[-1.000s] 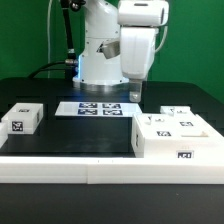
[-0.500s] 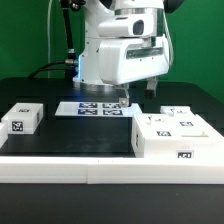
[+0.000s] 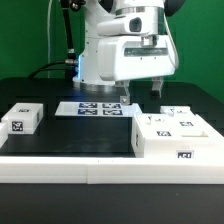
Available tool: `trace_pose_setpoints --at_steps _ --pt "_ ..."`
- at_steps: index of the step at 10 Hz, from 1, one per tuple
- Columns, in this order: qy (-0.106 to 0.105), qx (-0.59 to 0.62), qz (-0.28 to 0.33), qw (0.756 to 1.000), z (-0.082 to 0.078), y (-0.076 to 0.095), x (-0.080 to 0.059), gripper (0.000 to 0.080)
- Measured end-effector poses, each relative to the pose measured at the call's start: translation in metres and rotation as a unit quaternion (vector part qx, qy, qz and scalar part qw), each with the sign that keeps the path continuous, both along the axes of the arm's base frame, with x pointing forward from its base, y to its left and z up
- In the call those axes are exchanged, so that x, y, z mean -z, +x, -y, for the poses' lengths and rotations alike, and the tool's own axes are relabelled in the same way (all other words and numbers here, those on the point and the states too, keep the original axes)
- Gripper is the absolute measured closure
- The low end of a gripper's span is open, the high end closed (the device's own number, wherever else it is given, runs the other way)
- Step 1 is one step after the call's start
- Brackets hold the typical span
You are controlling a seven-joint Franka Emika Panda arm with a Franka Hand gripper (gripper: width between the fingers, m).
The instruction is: Assemble cabinet
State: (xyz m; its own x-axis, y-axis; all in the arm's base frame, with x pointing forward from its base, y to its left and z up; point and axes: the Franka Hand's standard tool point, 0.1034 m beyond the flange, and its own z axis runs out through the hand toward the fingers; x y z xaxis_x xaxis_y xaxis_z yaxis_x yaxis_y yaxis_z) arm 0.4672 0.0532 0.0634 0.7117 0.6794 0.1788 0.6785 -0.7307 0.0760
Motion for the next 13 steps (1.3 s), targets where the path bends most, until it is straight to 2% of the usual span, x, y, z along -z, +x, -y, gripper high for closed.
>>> trace_pose_setpoints --at_steps 1,3,4,7,8,11,13 --pt "0.011 0.047 -0.001 0.999 -0.004 -0.007 0.006 0.0002" --pt "0.028 0.103 0.004 0.994 -0.015 0.000 0.014 0.0002" --pt "0.020 0.078 0.002 0.997 -0.006 0.003 0.016 0.0002" --pt "0.021 0.082 0.003 0.996 -0.004 0.003 0.016 0.0002" --pt "0.023 0.091 0.000 0.996 -0.006 0.003 0.016 0.0002" --pt "0.030 0.152 -0.017 0.988 -0.027 0.017 0.021 0.0002" --pt "0.023 0.152 -0.027 0.988 -0.027 0.016 0.024 0.0002"
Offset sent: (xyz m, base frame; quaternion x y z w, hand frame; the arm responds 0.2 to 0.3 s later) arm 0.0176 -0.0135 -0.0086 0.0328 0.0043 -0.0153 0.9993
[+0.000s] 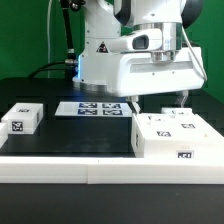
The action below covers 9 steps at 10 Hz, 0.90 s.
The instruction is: Assemble cabinet
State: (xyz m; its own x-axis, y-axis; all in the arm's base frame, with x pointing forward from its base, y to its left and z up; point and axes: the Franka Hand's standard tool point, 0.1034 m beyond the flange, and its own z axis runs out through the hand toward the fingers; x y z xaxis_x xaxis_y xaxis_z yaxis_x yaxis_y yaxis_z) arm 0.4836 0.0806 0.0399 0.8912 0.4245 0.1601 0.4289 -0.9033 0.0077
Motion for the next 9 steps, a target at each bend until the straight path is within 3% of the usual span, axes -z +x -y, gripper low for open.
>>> trace_pose_setpoints --at_steps 4,6,9 --pt "0.000 0.000 -0.001 1.000 0.000 0.000 0.001 0.0002" --pt "0.008 0.063 -0.011 0.998 -0.015 0.000 0.005 0.0002" --pt "-0.002 0.055 -0.015 0.998 -0.012 0.004 0.009 0.0002"
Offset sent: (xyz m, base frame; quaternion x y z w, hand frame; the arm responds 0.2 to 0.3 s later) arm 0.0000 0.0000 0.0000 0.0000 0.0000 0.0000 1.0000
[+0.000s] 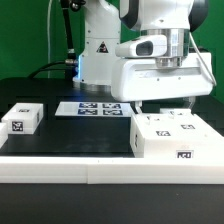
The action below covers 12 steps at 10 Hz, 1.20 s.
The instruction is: Assemble cabinet
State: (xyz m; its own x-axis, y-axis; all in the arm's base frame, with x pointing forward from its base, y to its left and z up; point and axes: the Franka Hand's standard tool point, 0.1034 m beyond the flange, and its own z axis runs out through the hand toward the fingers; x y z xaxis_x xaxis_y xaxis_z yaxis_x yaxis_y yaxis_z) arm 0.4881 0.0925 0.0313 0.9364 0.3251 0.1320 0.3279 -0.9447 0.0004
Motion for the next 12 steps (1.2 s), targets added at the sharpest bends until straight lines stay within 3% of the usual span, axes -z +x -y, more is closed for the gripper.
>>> trace_pose_setpoints --at_steps 7,10,12 --pt "0.000 0.000 -0.001 1.000 0.000 -0.001 0.000 0.0002" --pt "0.004 0.071 -0.017 0.997 -0.010 -0.014 0.002 0.0002" --pt "0.003 0.070 -0.020 0.997 0.007 -0.012 0.004 0.0002"
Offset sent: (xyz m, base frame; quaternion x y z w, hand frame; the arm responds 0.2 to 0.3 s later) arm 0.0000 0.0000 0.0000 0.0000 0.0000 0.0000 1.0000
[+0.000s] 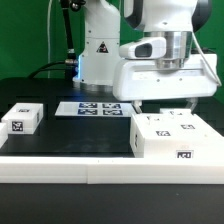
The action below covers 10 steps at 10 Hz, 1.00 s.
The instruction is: Assemble cabinet
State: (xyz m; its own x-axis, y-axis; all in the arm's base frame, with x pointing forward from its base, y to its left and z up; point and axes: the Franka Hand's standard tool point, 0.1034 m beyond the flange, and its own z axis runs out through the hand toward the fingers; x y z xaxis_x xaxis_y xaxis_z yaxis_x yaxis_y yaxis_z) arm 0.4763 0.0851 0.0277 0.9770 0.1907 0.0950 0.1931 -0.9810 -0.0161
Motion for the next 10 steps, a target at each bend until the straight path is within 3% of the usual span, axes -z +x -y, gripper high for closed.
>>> trace_pose_setpoints --at_steps 3,5,10 --pt "0.000 -0.005 0.000 1.000 0.000 0.000 -0.001 0.0002" --pt "-0.002 -0.007 0.000 1.000 0.012 0.008 -0.014 0.0002" --pt "-0.002 -0.009 0.000 1.000 0.010 0.008 -0.012 0.0002"
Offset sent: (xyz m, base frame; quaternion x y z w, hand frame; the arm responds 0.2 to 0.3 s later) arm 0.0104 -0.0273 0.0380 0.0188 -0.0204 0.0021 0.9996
